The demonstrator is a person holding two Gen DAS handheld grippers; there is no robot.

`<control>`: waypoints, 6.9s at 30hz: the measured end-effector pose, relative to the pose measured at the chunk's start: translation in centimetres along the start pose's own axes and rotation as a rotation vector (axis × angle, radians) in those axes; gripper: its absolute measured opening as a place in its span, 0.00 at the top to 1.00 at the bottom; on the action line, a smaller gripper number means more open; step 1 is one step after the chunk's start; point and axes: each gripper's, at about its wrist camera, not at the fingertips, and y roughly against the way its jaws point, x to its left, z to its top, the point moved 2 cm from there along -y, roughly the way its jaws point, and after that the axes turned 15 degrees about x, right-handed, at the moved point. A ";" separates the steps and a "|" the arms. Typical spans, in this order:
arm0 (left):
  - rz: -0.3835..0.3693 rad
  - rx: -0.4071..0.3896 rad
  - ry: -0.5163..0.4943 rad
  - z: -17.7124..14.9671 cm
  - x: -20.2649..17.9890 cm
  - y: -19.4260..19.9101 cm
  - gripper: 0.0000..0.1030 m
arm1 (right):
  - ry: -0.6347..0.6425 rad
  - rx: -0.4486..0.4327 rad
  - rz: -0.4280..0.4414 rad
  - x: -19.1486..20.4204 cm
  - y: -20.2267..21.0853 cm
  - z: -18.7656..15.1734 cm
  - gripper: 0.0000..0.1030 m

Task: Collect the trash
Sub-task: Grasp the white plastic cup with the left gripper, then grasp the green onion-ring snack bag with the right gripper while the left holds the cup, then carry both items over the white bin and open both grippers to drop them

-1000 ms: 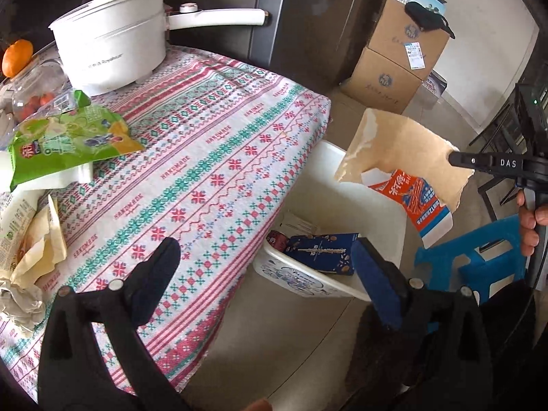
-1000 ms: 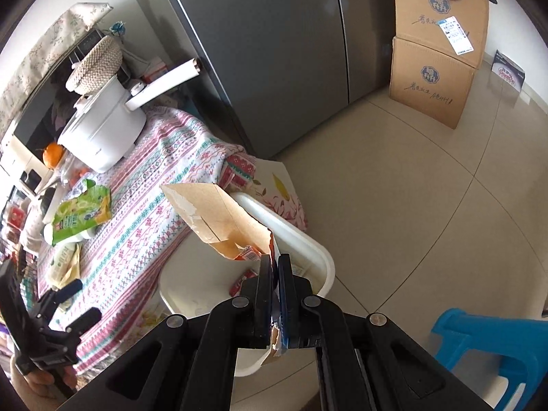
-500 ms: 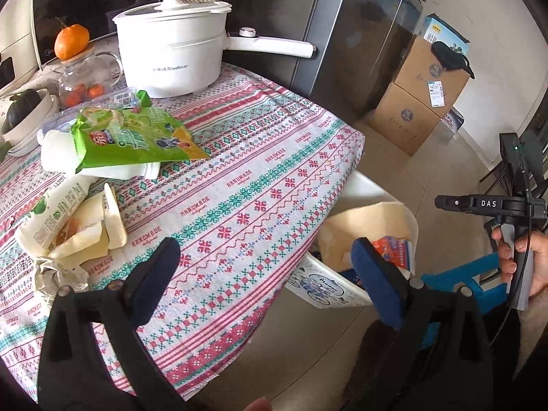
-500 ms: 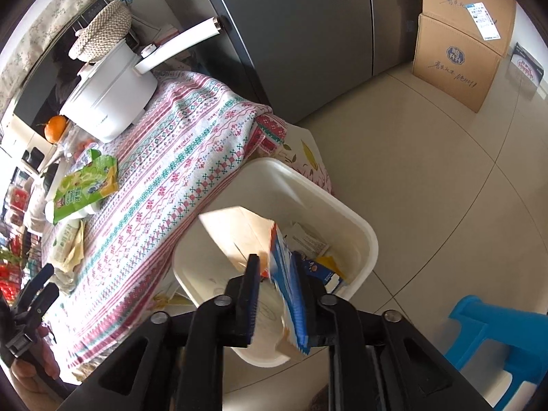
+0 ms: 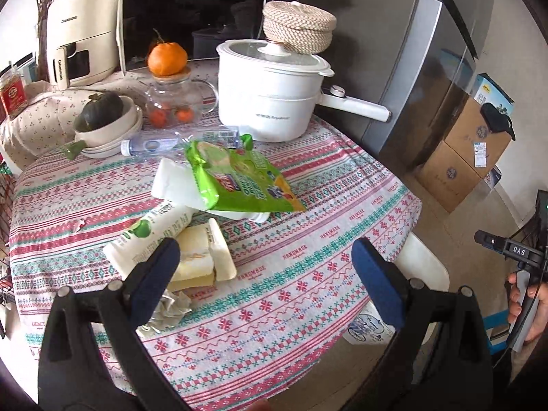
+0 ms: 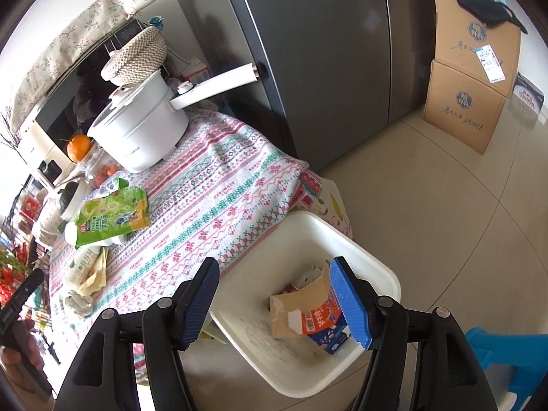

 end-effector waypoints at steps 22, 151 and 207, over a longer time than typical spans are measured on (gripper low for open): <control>-0.142 0.109 0.433 4.0 12.2 -8.2 0.24 | 0.133 0.027 0.025 10.4 -5.7 3.9 0.26; -0.274 -0.146 -0.078 1.3 -12.3 -0.5 0.51 | 0.213 -0.151 -0.052 3.2 4.7 0.3 0.96; -0.038 0.061 -0.282 -2.7 -19.3 -7.6 0.07 | -0.034 0.083 -0.088 -7.6 0.2 -1.4 0.32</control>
